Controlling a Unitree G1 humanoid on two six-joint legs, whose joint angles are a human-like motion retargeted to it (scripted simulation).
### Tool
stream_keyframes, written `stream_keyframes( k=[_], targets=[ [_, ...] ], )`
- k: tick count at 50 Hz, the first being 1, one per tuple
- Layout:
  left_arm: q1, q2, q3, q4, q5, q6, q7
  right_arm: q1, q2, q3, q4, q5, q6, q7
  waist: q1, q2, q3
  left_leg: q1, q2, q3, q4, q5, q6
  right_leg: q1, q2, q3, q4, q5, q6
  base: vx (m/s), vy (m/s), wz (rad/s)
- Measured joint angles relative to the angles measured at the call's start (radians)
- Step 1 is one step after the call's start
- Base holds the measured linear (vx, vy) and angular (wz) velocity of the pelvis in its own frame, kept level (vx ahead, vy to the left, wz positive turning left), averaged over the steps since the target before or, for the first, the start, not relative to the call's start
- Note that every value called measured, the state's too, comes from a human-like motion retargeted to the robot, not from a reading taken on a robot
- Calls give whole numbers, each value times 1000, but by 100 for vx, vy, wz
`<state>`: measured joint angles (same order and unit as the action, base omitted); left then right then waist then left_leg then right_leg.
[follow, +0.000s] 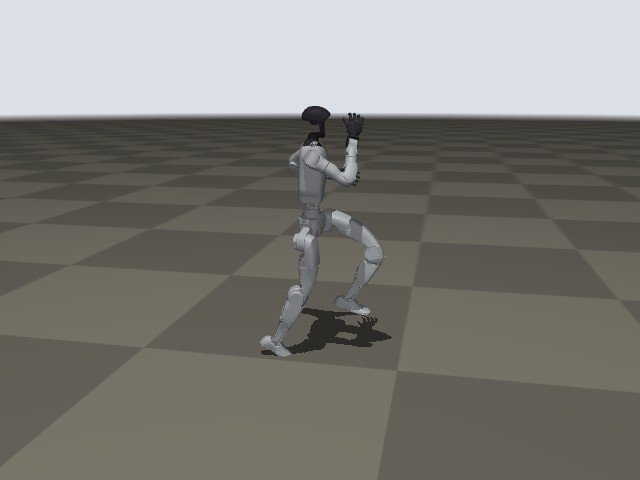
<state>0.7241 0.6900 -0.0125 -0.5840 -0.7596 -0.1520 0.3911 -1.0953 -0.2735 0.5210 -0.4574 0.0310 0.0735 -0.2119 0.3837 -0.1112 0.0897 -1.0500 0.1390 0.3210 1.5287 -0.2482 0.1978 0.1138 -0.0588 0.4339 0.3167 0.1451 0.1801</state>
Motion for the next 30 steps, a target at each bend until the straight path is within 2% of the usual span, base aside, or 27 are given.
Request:
stream_keyframes(
  k=[2, 4, 7, 10, 11, 12, 13, 15, 16, 17, 18, 20, 22, 24, 27, 28, 30],
  targets=[
    [75, 53, -1, 72, 5, 24, -46, -36, -7, 77, -56, -13, -10, -3, 29, -20, -74, 109, -58, -14, -275, 120, -73, -8, -8, -73, -3, 104, 4, 120, 17, -3],
    [110, 60, -9, 134, 22, 42, -61, -6, -14, 133, -95, 8, -36, 1, 17, 17, -111, 276, -94, -69, -540, 227, -148, -30, 29, -200, 149, 48, -82, 119, 18, 3],
    [71, 16, -73, 233, 97, 48, -47, 169, -35, 169, -136, 76, -83, 36, -47, 105, -103, 586, -104, -160, -927, 404, -235, -99, 116, -361, 524, -62, -206, 112, 17, 39],
    [-56, -61, -176, 348, 244, 55, -32, 406, -70, 166, -128, 98, -111, 91, -96, 153, -128, 781, -52, -166, -1226, 629, -305, -390, 221, -440, 1069, -187, -303, 97, 11, 17],
    [-105, -95, -206, 383, 293, 60, -24, 487, -81, 165, -110, 90, -119, 97, -107, 161, -146, 809, -39, -153, -1255, 600, -307, -533, 247, -462, 1257, -203, -311, 87, 11, -12],
    [-159, -129, -233, 413, 335, 65, -9, 565, -93, 162, -89, 82, -126, 96, -124, 167, -151, 840, -35, -144, -1267, 526, -294, -672, 271, -481, 1441, -215, -310, 83, 12, -1],
    [-221, -164, -255, 434, 361, 69, 17, 634, -102, 155, -61, 75, -133, 82, -152, 167, -131, 877, -50, -144, -1244, 361, -251, -800, 291, -494, 1614, -220, -289, 80, 8, 42],
    [-415, -227, -303, 462, 382, 60, 109, 740, -123, 121, 21, 35, -141, 14, -236, 157, -18, 930, -88, -168, -1100, -2, -127, -1026, 324, -532, 1897, -213, -231, 73, -5, 124],
    [-583, -249, -336, 479, 397, 50, 166, 777, -140, 72, 73, 7, -142, -24, -287, 161, 78, 905, -83, -205, -923, -131, -84, -1122, 323, -572, 1970, -212, -216, 68, -19, 201],
    [-756, -269, -369, 494, 418, 40, 212, 823, -156, 14, 118, -4, -145, -51, -337, 169, 165, 878, -70, -246, -761, -231, -69, -1217, 323, -606, 2019, -217, -198, 68, -22, 238],
    [-937, -283, -401, 505, 449, 32, 239, 886, -174, -63, 148, 19, -153, -57, -382, 189, 233, 844, -46, -292, -631, -271, -108, -1309, 325, -626, 2019, -231, -170, 76, -13, 205],
    [-1228, -326, -453, 509, 518, 18, 271, 1071, -217, -214, 135, 108, -185, -39, -436, 234, 265, 844, -4, -327, -566, -291, -172, -1455, 328, -584, 1942, -307, -125, 91, 5, 94],
    [-1348, -352, -467, 475, 546, 0, 301, 1305, -320, -337, 38, 193, -215, -2, -464, 265, 166, 934, 11, -279, -708, -239, -156, -1516, 297, -531, 1787, -381, -155, 112, 9, -68],
    [-1371, -347, -473, 424, 519, -18, 309, 1526, -451, -479, -48, 285, -214, 60, -511, 311, 45, 1013, 35, -251, -877, -66, -161, -1492, 289, -522, 1562, -363, -157, 123, -6, -67],
    [-1329, -306, -498, 335, 438, -50, 254, 1824, -541, -702, -82, 363, -170, 161, -600, 378, -95, 1074, 63, -281, -1067, 326, -236, -1310, 290, -492, 1134, -194, -83, 130, -14, 35],
    [-1282, -278, -511, 282, 426, -63, 234, 1944, -511, -767, -108, 347, -170, 166, -646, 374, -123, 1094, 52, -304, -1087, 396, -270, -1208, 258, -470, 999, -133, -36, 132, -15, 108],
    [-1227, -251, -500, 205, 402, -61, 217, 2061, -422, -851, -112, 303, -129, 179, -680, 340, -148, 1094, -13, -299, -1047, 411, -228, -985, 208, -379, 671, -34, -34, 123, -21, 86]
  ],
)
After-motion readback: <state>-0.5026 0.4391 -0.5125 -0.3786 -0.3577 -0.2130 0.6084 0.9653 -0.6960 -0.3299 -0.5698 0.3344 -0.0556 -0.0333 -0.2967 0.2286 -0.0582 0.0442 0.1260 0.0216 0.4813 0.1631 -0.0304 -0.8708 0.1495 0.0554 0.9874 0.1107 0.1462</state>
